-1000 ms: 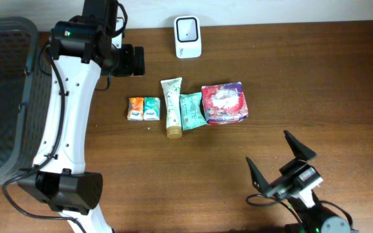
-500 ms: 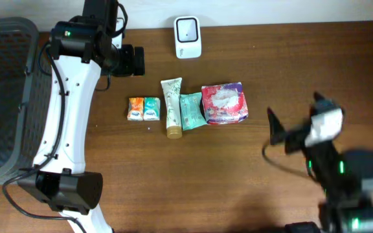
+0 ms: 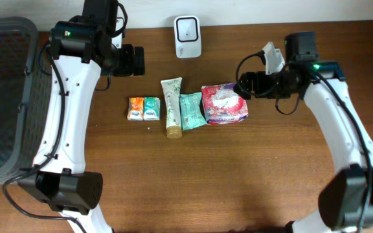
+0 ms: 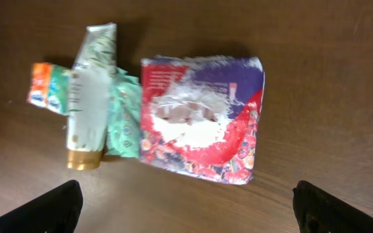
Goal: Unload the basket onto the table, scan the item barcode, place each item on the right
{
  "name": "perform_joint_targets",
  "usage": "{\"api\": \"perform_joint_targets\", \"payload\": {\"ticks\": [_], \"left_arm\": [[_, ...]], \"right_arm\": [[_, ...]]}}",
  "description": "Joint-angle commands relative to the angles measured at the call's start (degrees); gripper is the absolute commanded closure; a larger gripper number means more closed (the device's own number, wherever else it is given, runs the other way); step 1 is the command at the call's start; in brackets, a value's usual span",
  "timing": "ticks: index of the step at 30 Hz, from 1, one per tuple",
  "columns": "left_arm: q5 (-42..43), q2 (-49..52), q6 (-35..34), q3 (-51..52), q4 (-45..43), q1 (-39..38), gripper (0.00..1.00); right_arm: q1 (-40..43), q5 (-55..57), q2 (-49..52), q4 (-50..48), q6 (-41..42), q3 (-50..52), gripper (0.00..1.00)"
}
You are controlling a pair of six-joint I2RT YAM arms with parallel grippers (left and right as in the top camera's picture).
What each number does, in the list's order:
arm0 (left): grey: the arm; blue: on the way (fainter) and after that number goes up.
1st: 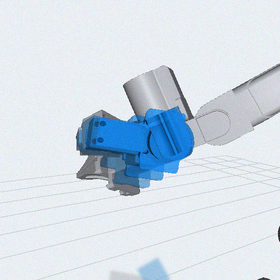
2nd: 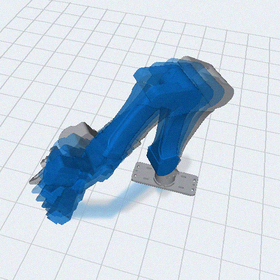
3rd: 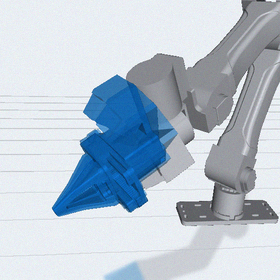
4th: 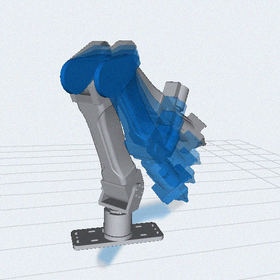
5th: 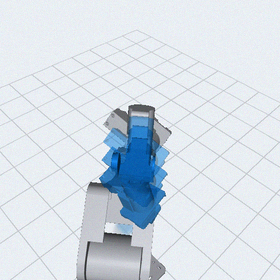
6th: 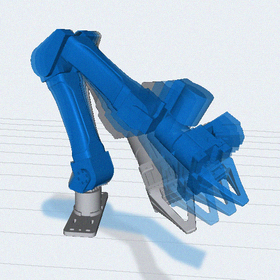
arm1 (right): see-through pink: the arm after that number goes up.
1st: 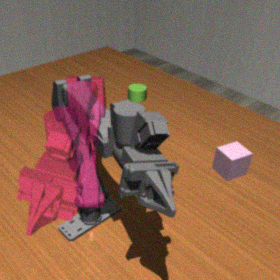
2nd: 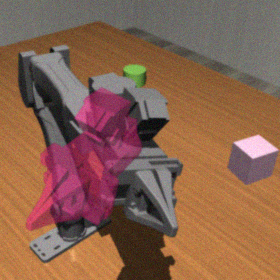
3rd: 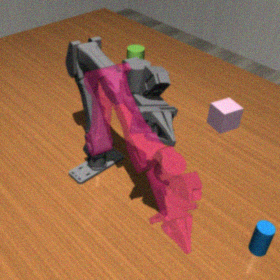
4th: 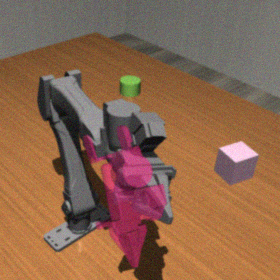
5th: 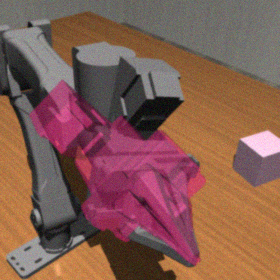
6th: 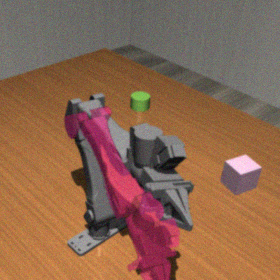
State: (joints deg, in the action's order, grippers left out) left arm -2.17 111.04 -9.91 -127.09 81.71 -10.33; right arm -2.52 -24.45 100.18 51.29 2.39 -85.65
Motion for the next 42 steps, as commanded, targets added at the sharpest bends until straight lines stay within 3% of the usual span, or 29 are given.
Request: {"api": "perform_joint_targets", "payload": {"ticks": [1, 3, 5, 8, 11, 14, 15, 16, 17, 18, 19, 20, 23, 27, 29, 31, 36, 37, 38, 39, 40, 42], "left_arm": [[-0.22, -0.15, 0.13, -0.46, 0.04, 0.37, 0.01], [-0.22, -0.15, 0.13, -0.46, 0.04, 0.37, 0.01], [-0.22, -0.15, 0.13, -0.48, 0.04, 0.37, 0.01], [-0.22, -0.15, 0.13, -0.46, 0.04, 0.37, 0.01], [-0.22, -0.15, 0.13, -0.46, 0.04, 0.37, 0.01], [-0.22, -0.15, 0.13, -0.46, 0.04, 0.33, 0.01], [-0.22, -0.15, 0.13, -0.46, 0.04, 0.33, 0.01], [-0.22, -0.15, 0.13, -0.46, 0.04, 0.33, 0.01], [-0.22, -0.15, 0.13, -0.46, 0.07, 0.33, 0.01], [-0.22, -0.15, 0.13, -0.46, 0.07, 0.33, 0.01], [-0.22, -0.15, 0.13, -0.46, 0.07, 0.33, 0.01], [-0.22, -0.15, 0.13, -0.48, 0.04, 0.33, 0.01], [-0.22, -0.15, 0.13, -0.46, 0.04, 0.33, 0.01], [-0.44, -0.15, 0.13, -0.46, 0.07, 0.24, 0.01], [-0.44, -0.15, 0.13, -0.46, 0.09, 0.66, 0.01], [-0.42, -0.15, 0.13, -0.48, 0.09, 0.68, 0.01], [-0.44, -0.15, 0.13, -0.46, 0.07, 0.59, 0.01], [-0.44, -0.15, 0.13, -0.46, 0.07, 0.59, 0.01], [-0.42, -0.15, 0.13, -0.46, 0.07, 0.59, 0.01], [-0.44, -0.15, 0.13, -0.46, 0.07, 0.59, 0.01], [-0.42, -0.15, 0.13, -0.48, 0.07, 0.59, 0.01], [-0.44, -0.15, 0.13, -0.46, 0.07, 0.59, 0.01]], "right_arm": [[0.79, 0.85, 6.29, -1.01, -0.46, -0.94, 0.01], [1.86, -1.99, 10.49, -2.14, -1.03, -0.94, 0.0], [2.62, -6.4, 13.92, -2.71, -4.57, -0.94, 0.08], [3.32, -6.95, 17.64, -2.51, -5.62, -0.9, 0.09], [3.72, -17.46, 22.29, -1.99, -13.05, -0.76, 0.1], [3.21, -18.67, 25.51, -2.03, -13.07, -0.68, 0.15], [3.17, -18.67, 25.99, -2.03, -13.05, -0.66, 0.27], [3.19, -18.64, 26.32, -1.99, -12.83, -0.66, 0.53], [3.3, -18.67, 26.08, -1.57, -12.41, -0.83, 0.67], [3.41, -18.4, 25.73, -0.2, -12.46, -1.53, 0.75], [3.61, -17.75, 25.2, 1.77, -12.46, -2.69, 0.92], [3.72, -16.37, 24.57, 3.91, -12.44, -4.17, 0.96], [3.28, -3.72, 21.31, 12.63, -7.56, -12.61, 0.96], [0.63, 28.0, 17.53, 23.58, 9.07, -22.71, 0.96], [-2.23, 45.48, 17.2, 27.67, 18.34, -23.26, 0.96], [-4.66, 55.93, 17.53, 28.59, 23.96, -20.61, 0.96], [-7.63, 57.61, 17.62, 23.26, 26.18, -11.13, 0.91], [-8.11, 55.95, 17.62, 22.32, 26.16, -10.1, 0.86], [-8.92, 53.05, 17.62, 21.24, 25.77, -9.35, 0.74], [-9.9, 49.48, 17.62, 20.41, 24.68, -9.29, 0.54], [-12.0, 43.69, 17.62, 18.27, 22.93, -9.29, 0.24], [-14.95, 40.13, 17.62, 15.72, 22.93, -9.33, 0.23]]}}
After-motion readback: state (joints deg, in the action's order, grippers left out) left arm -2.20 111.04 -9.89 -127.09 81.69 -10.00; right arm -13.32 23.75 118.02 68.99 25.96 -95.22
